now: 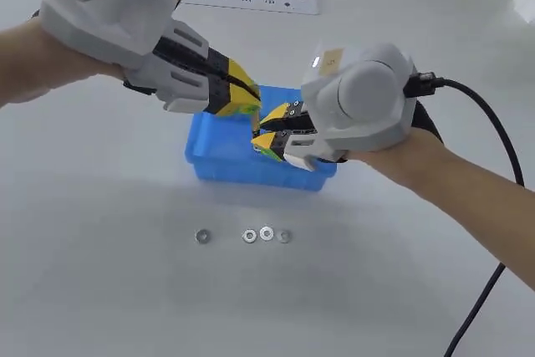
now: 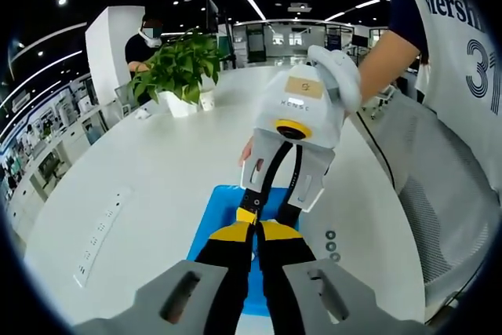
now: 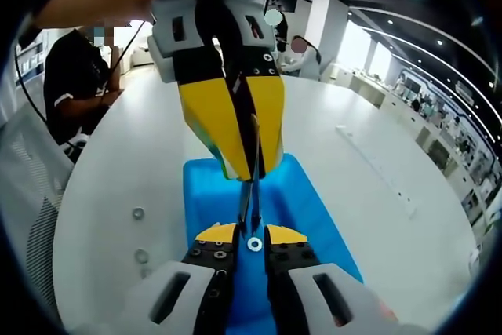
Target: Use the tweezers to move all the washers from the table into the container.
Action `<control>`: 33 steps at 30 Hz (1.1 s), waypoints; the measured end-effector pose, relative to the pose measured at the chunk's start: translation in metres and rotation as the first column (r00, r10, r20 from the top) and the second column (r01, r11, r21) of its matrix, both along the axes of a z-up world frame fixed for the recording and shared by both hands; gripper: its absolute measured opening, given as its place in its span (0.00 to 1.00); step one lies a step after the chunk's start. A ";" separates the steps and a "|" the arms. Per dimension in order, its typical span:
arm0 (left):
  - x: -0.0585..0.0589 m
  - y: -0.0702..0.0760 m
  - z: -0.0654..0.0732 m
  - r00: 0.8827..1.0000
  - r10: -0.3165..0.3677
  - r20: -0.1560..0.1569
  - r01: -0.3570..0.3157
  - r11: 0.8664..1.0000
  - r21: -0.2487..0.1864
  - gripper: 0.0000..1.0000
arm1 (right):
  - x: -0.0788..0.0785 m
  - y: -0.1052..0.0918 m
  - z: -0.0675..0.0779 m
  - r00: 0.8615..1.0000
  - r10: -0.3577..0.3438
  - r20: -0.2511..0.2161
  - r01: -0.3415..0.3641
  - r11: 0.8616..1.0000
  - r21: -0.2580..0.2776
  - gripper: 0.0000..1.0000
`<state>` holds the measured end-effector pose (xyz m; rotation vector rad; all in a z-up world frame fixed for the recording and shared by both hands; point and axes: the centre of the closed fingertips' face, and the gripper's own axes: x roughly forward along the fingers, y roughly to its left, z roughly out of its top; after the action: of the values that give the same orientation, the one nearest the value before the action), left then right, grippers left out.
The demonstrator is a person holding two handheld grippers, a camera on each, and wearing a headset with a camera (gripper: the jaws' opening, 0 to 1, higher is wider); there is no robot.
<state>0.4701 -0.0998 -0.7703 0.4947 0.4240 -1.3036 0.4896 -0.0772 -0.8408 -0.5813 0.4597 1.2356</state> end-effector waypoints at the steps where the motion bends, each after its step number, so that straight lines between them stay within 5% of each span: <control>1: -0.002 -0.001 0.004 1.000 -0.005 0.008 0.005 1.000 -0.002 0.06 | 0.000 0.000 0.002 1.000 -0.002 0.004 0.002 1.000 0.005 0.14; 13: -0.017 -0.002 0.030 0.996 -0.051 0.071 0.052 0.999 -0.002 0.06 | -0.028 0.003 0.045 1.000 0.001 -0.018 0.002 0.988 0.157 0.14; 19: -0.050 -0.008 0.042 0.992 -0.099 0.083 0.098 0.995 0.009 0.06 | -0.055 0.006 0.058 0.998 0.058 -0.032 -0.050 0.980 0.193 0.19; 24: -0.071 -0.007 0.045 0.991 -0.101 0.086 0.100 0.995 0.013 0.06 | -0.076 0.008 0.054 0.994 0.104 -0.028 -0.098 0.982 0.161 0.17; 33: -0.098 0.015 0.027 0.997 -0.059 0.040 0.058 0.998 0.028 0.06 | -0.110 0.023 0.037 0.985 0.164 -0.059 -0.155 0.979 0.129 0.16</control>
<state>0.3723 -0.0846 -0.7437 0.5585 0.3959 -1.3431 0.3794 -0.0541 -0.8034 -0.4773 0.3973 1.4308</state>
